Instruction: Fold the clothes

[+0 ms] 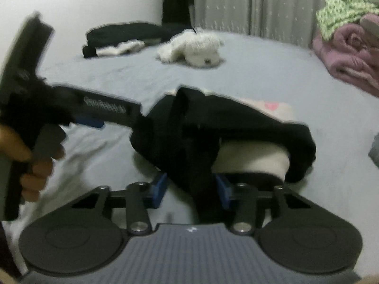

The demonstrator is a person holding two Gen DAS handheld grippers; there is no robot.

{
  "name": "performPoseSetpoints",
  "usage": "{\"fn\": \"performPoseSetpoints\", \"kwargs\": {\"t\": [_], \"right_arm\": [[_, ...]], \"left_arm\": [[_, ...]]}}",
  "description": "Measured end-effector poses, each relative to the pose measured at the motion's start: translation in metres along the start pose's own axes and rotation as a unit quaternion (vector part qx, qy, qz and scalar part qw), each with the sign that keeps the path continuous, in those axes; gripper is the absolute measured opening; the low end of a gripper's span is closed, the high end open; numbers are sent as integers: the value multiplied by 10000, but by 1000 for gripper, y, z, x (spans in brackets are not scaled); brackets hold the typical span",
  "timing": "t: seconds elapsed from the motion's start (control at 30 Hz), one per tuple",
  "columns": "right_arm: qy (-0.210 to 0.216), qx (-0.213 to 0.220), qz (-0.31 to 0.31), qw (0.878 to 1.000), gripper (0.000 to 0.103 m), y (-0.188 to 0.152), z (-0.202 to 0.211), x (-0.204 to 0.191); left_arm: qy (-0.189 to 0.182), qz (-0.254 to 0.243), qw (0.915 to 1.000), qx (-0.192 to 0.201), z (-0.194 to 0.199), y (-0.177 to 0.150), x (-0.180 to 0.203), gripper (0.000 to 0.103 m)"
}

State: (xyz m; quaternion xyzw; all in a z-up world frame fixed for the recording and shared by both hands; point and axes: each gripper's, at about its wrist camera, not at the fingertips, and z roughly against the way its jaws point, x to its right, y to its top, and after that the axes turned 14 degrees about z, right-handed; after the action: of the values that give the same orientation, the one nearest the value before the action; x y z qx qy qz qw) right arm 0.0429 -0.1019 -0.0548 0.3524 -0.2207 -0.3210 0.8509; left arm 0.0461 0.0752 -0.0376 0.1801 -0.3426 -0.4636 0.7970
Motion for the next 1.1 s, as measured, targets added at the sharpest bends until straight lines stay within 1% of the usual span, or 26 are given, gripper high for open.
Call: {"fn": "performPoseSetpoints", "kwargs": {"t": [0.03,0.07,0.1,0.17,0.3,0.43,0.57,0.67,0.77,0.9,1.0,1.1], "right_arm": [[-7,-103,-81,9999,3,-1,-3,2],[19,-198,-230,9995,2,-4,-6,7],[47,-247,-394,9989,2,-5,-6,11],[109,-187,-773,9968,2,-9,1,22],[34,61,-1225,9924,2,-16,25,39],[-215,210,-1579,9870,2,-28,48,57],[-572,294,-1862,9804,2,-42,69,74],[-846,316,-2117,9732,2,-55,83,90],[-1080,328,-2405,9641,2,-70,96,108],[-1211,300,-2731,9539,2,-86,105,126],[-1210,172,-2939,9480,2,-95,104,136],[-1103,-52,-3221,9402,2,-105,95,145]], "left_arm": [[-7,6,10000,-3,0,0,1,98],[-8,-8,10000,7,1,0,1,98],[-7,-27,10000,23,2,0,2,98],[0,-66,10000,60,4,0,2,98],[31,-73,9999,134,7,1,3,98],[41,-68,9998,171,8,1,5,98],[53,-105,9998,188,7,-1,9,98],[93,-158,9996,202,3,-4,14,98],[150,-190,9994,241,-3,-5,16,98],[226,-211,9991,300,-10,-6,17,98],[248,-185,9989,359,-15,-6,18,98],[106,-23,9988,487,-17,-4,16,96]]}}
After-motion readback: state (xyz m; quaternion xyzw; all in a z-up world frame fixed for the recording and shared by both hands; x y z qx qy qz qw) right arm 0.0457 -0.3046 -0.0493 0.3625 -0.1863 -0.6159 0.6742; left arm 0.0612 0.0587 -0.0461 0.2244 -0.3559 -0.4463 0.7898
